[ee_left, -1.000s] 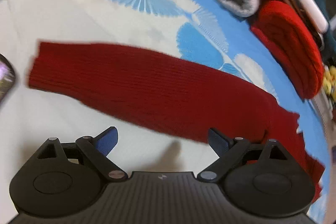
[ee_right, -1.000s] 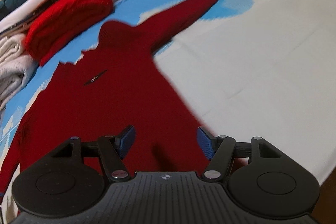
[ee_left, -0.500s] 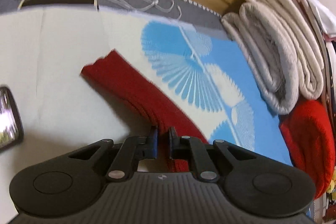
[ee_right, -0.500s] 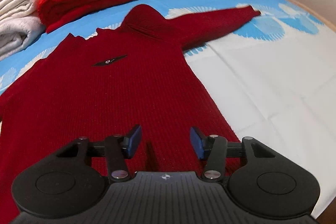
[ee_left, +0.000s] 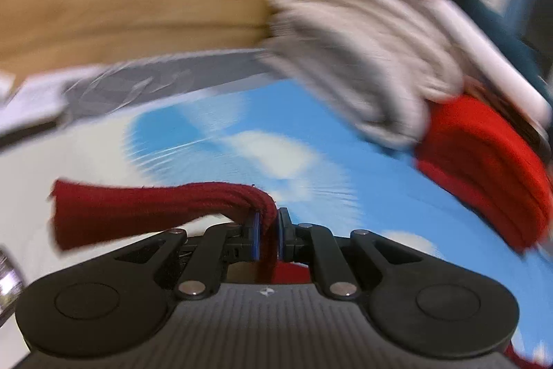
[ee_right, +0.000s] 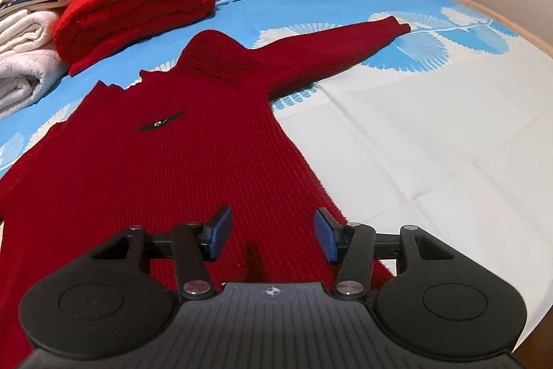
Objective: Fold small clothes
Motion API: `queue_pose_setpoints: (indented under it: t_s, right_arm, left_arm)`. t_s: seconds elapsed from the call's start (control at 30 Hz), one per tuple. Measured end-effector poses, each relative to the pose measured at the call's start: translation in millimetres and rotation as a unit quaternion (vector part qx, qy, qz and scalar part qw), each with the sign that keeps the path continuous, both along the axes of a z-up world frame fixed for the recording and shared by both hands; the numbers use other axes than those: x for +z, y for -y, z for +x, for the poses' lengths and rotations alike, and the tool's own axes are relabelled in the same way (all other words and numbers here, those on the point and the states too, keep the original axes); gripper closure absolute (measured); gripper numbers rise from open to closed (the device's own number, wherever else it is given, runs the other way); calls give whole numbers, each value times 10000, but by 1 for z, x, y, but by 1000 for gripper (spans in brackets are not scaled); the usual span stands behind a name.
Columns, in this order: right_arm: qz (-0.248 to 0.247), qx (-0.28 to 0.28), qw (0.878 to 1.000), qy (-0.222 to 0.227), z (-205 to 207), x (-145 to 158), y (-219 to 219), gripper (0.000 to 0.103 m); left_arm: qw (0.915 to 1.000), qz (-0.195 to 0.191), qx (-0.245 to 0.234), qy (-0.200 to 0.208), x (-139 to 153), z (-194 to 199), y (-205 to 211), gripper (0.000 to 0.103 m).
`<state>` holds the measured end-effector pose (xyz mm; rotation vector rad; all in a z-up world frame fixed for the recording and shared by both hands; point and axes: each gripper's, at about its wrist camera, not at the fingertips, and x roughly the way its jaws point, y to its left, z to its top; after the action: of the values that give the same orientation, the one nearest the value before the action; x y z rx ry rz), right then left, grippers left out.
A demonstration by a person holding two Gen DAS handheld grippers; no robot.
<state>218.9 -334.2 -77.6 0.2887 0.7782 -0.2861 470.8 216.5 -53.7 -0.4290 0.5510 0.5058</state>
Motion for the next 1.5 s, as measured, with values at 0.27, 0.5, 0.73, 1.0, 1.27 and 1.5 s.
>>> queue_pose_setpoints:
  t_s: [0.27,0.5,0.73,1.0,1.27,1.5]
  right_arm:
    - [583,219,9977,258,-6,13,8,49]
    - [790,147,9965,228,-12,15,30,49]
    - [962,-64,9948,332,-23,18,52,48]
    - [982,-10,9951,-91,-18,2,59,37]
    - [1350,-425,9853,-957,-26,-36,88,31]
    - [627,557,9925,-894,-50,-39,71,92]
  left_arm:
    - [9544,1097,-2770,190,28,34,274,91]
    - [8362,1292,-5273,-780,-71,-11,388,3]
    - [8981,1382,-4064,-958,-50,-79,273,0]
    - [9455,708,-2623,-1794,-88,-162,136,0]
    - [9109,-107,-3559,-2087,-119,-185,124,0]
    - [8832,464,-4007,-2392,-101,-204,163,83]
